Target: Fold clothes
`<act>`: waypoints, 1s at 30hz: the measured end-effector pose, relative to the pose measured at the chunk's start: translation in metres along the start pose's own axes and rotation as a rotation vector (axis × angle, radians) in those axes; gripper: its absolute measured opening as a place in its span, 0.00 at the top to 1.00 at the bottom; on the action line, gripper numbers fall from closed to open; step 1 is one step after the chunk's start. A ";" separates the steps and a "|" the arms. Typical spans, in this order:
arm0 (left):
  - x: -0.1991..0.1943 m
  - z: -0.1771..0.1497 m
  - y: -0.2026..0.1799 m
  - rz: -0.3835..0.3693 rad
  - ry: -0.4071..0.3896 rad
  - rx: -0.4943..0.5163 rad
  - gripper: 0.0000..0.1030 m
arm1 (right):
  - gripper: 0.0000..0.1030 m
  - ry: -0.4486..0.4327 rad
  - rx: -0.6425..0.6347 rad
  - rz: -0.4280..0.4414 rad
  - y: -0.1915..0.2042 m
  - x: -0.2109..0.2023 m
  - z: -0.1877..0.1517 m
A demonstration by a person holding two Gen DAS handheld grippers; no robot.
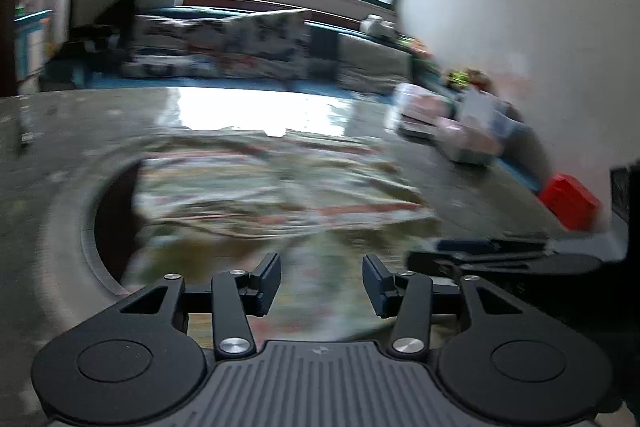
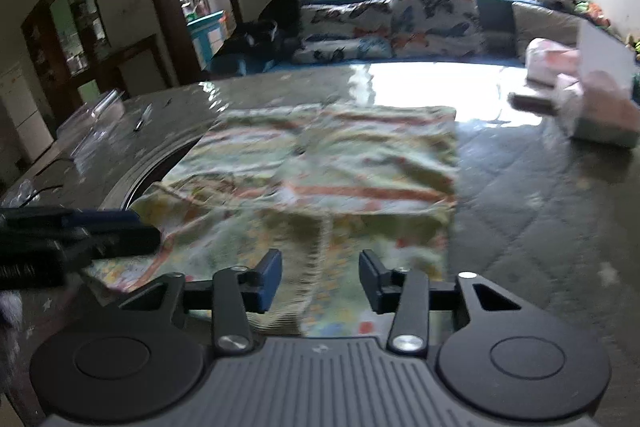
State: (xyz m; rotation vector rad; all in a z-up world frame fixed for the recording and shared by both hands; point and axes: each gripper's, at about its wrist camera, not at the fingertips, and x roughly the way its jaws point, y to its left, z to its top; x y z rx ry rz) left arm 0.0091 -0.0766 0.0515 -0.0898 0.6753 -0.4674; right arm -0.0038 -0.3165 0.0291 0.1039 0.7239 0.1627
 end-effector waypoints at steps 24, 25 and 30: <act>0.001 -0.017 0.081 0.290 0.036 -0.024 0.53 | 0.93 -0.013 -0.068 -0.046 0.026 0.007 0.011; 0.003 -0.016 0.083 0.298 0.045 -0.027 0.53 | 0.93 -0.011 -0.066 -0.049 0.025 0.008 0.011; 0.000 -0.003 0.080 0.276 0.018 -0.029 0.57 | 0.89 -0.001 -0.058 -0.065 0.020 0.010 0.010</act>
